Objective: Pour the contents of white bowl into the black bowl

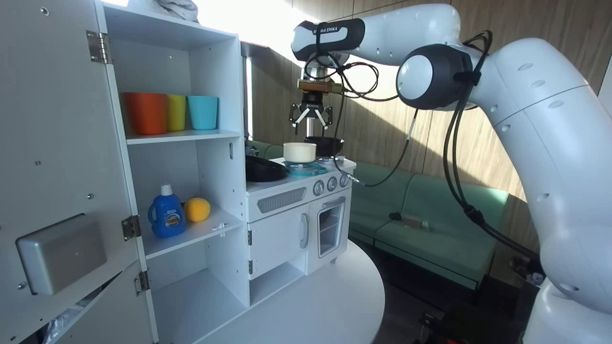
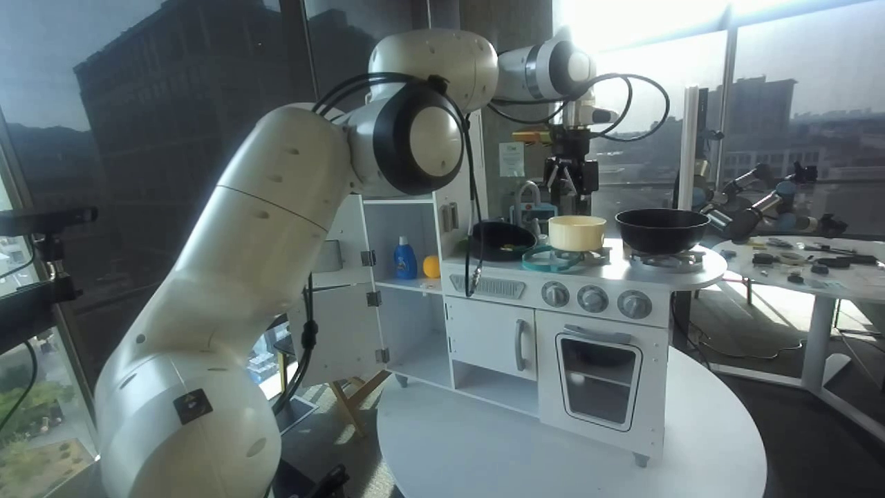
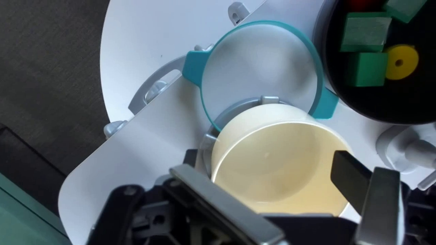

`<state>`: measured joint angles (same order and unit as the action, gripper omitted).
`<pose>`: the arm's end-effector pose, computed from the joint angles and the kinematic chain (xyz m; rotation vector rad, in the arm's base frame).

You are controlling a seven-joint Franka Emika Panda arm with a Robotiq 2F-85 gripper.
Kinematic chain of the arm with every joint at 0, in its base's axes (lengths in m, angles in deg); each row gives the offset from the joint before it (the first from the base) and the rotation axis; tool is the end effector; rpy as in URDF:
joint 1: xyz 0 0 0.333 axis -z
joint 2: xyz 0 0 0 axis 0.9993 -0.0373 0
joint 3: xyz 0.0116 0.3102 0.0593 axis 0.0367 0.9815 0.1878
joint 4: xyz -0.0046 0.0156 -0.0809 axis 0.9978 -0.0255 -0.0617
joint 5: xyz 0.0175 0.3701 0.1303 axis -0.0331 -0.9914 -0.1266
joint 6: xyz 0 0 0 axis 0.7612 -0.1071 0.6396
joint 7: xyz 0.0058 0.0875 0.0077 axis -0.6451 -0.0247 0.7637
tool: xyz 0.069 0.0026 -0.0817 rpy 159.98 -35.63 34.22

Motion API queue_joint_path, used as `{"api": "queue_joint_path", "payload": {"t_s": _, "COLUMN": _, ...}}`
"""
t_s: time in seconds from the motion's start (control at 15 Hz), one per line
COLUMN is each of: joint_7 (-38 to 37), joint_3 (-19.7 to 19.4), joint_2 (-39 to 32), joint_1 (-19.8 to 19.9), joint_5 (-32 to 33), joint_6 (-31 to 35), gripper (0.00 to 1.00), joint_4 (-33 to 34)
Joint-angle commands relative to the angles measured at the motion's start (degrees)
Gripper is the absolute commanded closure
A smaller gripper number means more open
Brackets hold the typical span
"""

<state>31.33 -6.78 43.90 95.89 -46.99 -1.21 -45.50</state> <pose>0.7048 -0.1183 0.5591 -2.9638 0.9524 -0.0376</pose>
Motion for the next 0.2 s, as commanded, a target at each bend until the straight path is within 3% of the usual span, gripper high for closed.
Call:
{"api": "queue_joint_path", "payload": {"t_s": 0.0, "joint_7": 1.0, "joint_3": 0.7, "joint_2": 1.6, "joint_1": -0.1, "joint_5": -0.5, "joint_6": -2.2, "gripper": 0.00, "joint_4": 1.1}}
{"api": "queue_joint_path", "payload": {"t_s": 0.13, "joint_7": 1.0, "joint_3": 0.6, "joint_2": 2.4, "joint_1": -0.3, "joint_5": 0.0, "joint_6": -2.5, "gripper": 0.00, "joint_4": 0.7}}
